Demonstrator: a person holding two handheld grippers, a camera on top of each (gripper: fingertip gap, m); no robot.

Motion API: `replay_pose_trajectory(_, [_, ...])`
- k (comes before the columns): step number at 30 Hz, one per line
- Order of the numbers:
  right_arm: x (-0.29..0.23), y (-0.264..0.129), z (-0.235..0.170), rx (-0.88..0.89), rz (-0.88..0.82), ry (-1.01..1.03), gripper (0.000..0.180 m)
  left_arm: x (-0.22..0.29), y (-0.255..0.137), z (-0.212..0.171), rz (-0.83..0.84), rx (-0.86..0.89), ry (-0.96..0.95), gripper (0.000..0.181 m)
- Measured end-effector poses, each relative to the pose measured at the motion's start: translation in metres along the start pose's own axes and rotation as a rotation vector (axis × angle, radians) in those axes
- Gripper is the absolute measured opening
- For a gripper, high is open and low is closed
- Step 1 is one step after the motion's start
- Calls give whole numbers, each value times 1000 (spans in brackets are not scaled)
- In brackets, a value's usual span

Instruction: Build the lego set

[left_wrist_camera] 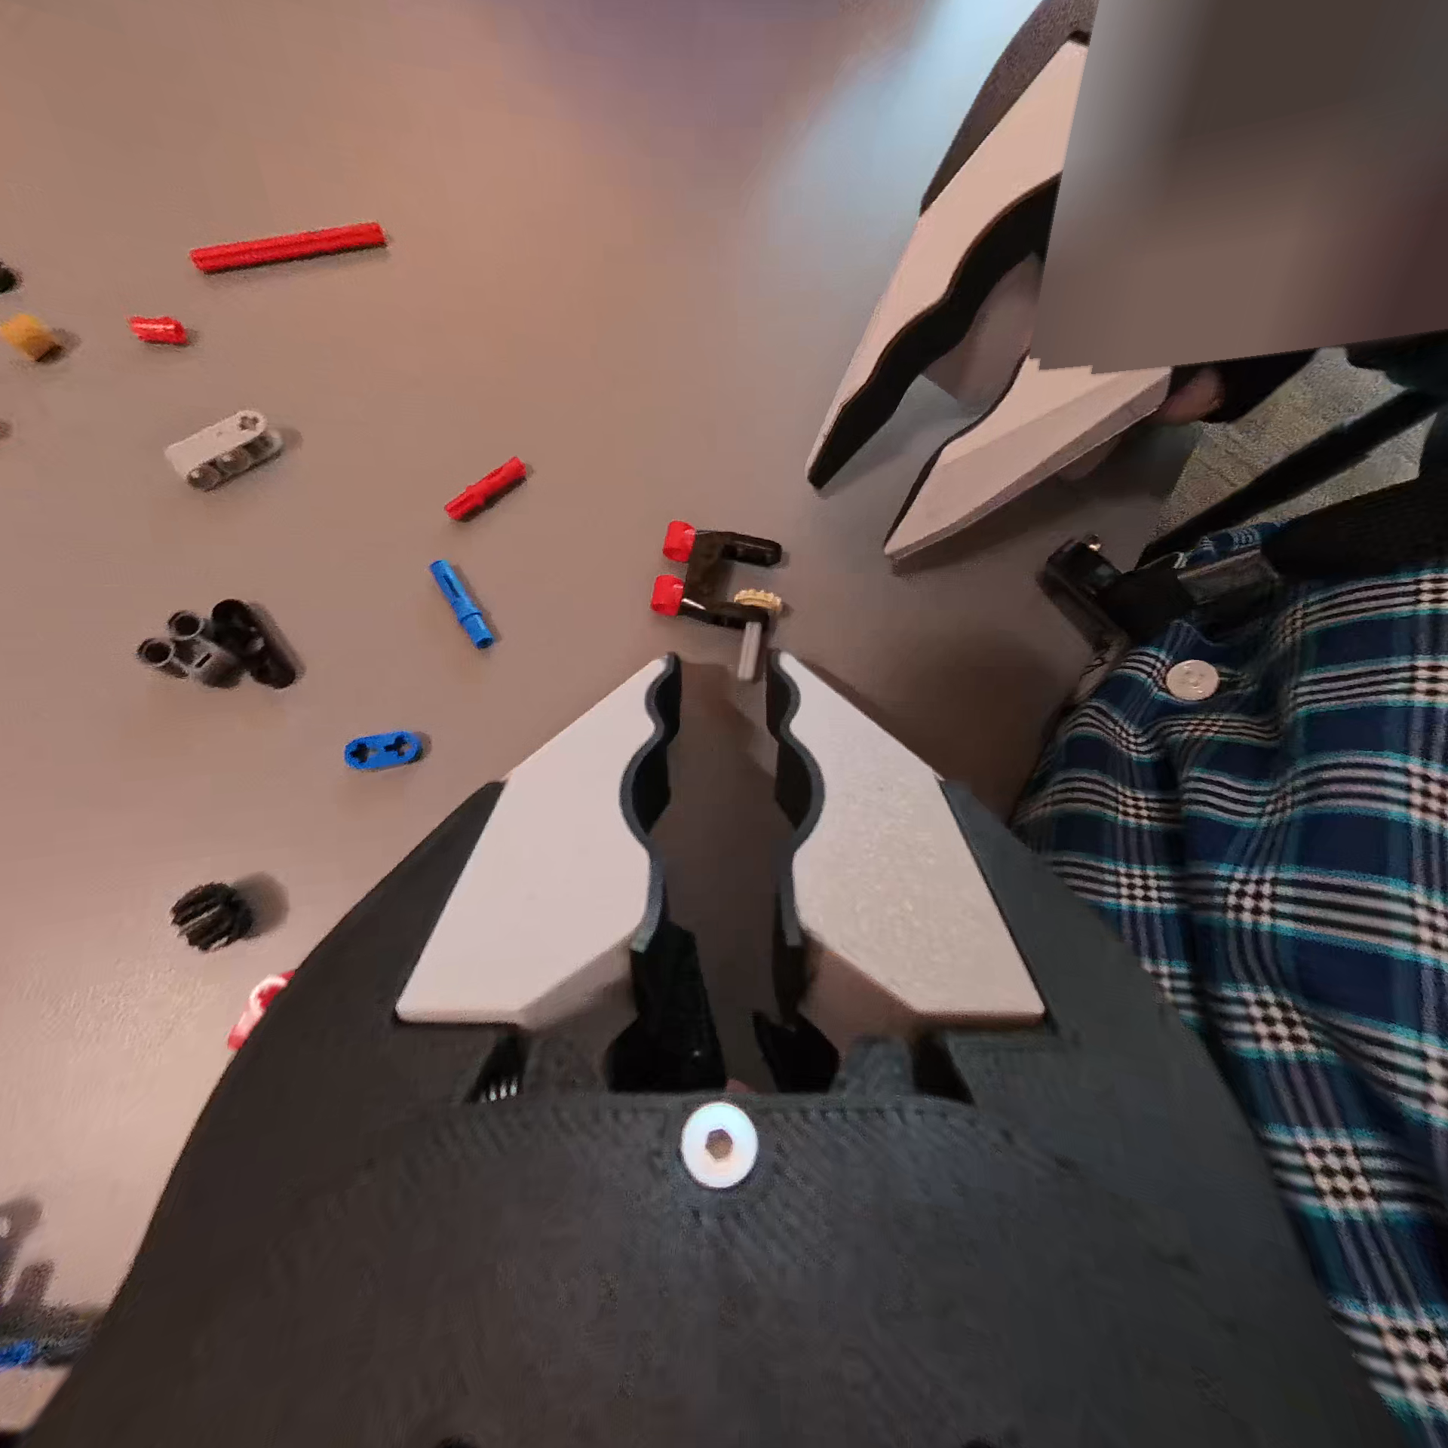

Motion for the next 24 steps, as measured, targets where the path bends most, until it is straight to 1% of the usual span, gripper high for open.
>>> replay_pose_trajectory(7, [10, 6, 8, -75, 63, -87, 14, 8, -1, -6, 2, -49, 3, 14])
replay_pose_trajectory(10, [9, 10, 10, -103, 91, -101, 13, 7, 1, -5, 16, -66, 21, 12])
replay_pose_trajectory(16, [11, 8, 19, -73, 135, -88, 18, 10, 1, -1, 49, -38, 51, 16])
replay_pose_trajectory(20, [14, 7, 31, -45, 150, -108, 21, 2, -14, -4, 131, -13, 30, 21])
replay_pose_trajectory(22, [14, 8, 39, -33, 149, -135, 20, -6, -24, -9, 172, -26, 22, 24])
replay_pose_trajectory(24, [13, 10, 47, -26, 148, -170, 20, -15, -34, -15, 217, -52, 41, 22])
Point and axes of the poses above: each gripper's, where its closed fingertips meet, y out along the fingers, z out of its top, x = y × z across the jaws, the point moved 4 cm from there along -y, back along the fingers, and after that the axes turned 14 degrees about y, right-handed, at the moved point
